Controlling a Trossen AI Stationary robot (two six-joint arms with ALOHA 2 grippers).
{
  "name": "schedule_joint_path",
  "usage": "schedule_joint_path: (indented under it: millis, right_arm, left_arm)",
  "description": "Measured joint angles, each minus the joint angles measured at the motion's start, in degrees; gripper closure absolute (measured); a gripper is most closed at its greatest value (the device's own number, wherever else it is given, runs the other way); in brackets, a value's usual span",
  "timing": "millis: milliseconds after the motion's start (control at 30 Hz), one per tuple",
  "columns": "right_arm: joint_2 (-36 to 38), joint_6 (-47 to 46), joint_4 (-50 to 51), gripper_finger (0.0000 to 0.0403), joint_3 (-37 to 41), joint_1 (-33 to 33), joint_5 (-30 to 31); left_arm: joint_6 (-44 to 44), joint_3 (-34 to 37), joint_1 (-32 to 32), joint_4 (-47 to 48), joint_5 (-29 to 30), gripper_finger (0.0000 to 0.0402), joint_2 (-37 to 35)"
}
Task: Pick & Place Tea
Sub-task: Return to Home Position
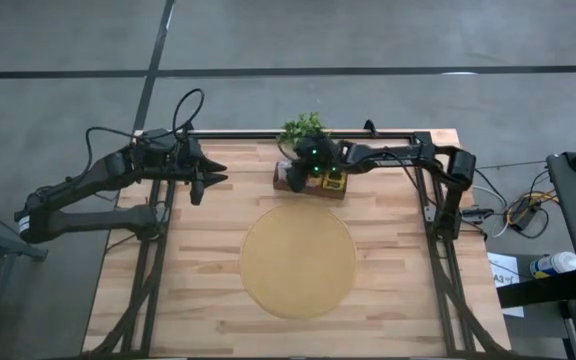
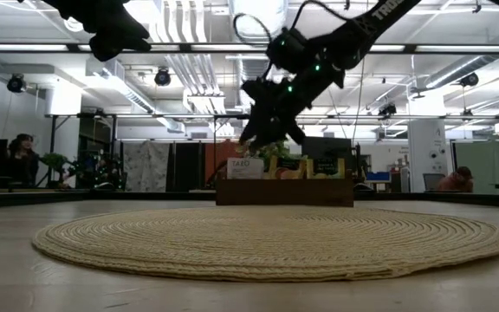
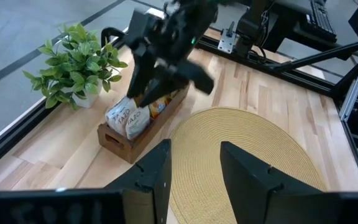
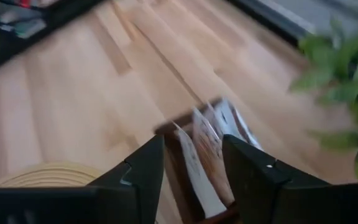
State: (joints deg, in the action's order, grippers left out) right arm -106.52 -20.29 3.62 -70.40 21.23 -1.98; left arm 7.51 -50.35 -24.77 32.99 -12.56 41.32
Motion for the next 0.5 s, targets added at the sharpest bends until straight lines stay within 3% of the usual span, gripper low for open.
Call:
schedule_joint_path:
  millis: [133, 233, 367, 433, 500]
  right_arm:
    - [3.7, 5.0, 0.0, 0.0255, -0.1, -0.4, -1.0]
    - [7.2, 8.0, 0.9, 0.0298, 0.2, -0.8, -1.1]
    - [12.2, 8.9, 0.8, 0.038, 2.0, -1.4, -2.8]
    - [14.9, 8.5, 0.3, 0.0387, 4.1, -2.0, -4.3]
    - [18.0, 8.5, 0.3, 0.0392, 6.7, -3.5, -4.5]
  left_arm:
    - [-0.1, 0.0, 0.0, 0.0, 0.0, 0.0271, 0.0]
    - [-0.3, 0.0, 0.0, 0.0, 1.3, 0.0283, -0.8]
    - [-1.2, 1.8, 0.0, -4.5, 2.2, 0.0341, -3.7]
    - [-0.7, 3.5, 0.0, -6.6, 2.2, 0.0381, -5.8]
    - [0.7, 5.5, 0.0, -8.5, 2.5, 0.0394, -7.9]
